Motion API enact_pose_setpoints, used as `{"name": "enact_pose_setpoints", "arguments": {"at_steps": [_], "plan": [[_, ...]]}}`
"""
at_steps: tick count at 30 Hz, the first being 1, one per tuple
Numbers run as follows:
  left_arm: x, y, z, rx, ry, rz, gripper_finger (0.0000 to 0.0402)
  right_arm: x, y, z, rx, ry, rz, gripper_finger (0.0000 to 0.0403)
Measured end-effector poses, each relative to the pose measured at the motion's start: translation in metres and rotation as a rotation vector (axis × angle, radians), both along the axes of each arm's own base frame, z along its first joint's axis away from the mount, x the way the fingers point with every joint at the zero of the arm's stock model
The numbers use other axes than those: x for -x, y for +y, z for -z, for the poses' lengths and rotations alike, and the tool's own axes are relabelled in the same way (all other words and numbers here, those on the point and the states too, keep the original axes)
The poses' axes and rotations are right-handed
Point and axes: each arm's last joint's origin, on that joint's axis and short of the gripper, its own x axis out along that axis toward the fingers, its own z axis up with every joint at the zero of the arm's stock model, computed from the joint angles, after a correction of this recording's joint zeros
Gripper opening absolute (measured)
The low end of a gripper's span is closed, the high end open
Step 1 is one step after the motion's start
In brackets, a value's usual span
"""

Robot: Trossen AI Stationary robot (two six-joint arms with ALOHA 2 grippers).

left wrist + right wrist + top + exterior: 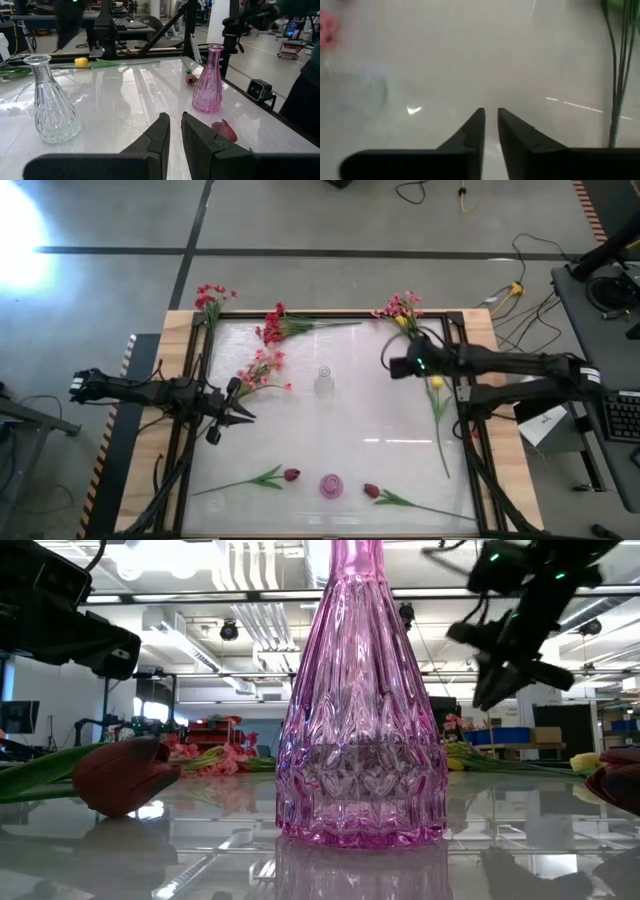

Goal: Sort flowers into vase by color
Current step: Put the top pink flower into the transparent vase

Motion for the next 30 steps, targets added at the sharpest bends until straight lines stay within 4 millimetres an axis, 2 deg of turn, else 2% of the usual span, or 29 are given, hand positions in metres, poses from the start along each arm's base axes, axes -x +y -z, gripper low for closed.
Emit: {"name": "enact_pose_setpoints", "arguments": {"at_steps": [6, 10, 17, 23, 30], "plan": [[0.0, 0.0, 0.0, 0.0, 0.0, 0.0, 0.0036, -0.001, -0.037, 0.011, -0.014, 0.192, 0.103, 0.0153], [0.0, 0.0, 0.0, 0.0, 0.0, 0.0, 0.0036, 0.004, -0.055, 0.024, -0.059, 0.294, 0.13, 0.0174], [0.0, 0.0, 0.0, 0.0, 0.0, 0.0, 0.0036, 0.015, -0.079, 0.046, -0.103, 0.395, 0.168, 0.0164], [0.0, 0.0, 0.0, 0.0, 0.0, 0.001, 0.0036, 0.015, -0.092, 0.064, -0.135, 0.44, 0.138, 0.0147], [0.0, 0.0, 0.0, 0.0, 0.0, 0.0, 0.0036, 0.012, -0.099, 0.083, -0.205, 0.466, 0.141, 0.0102]]}}
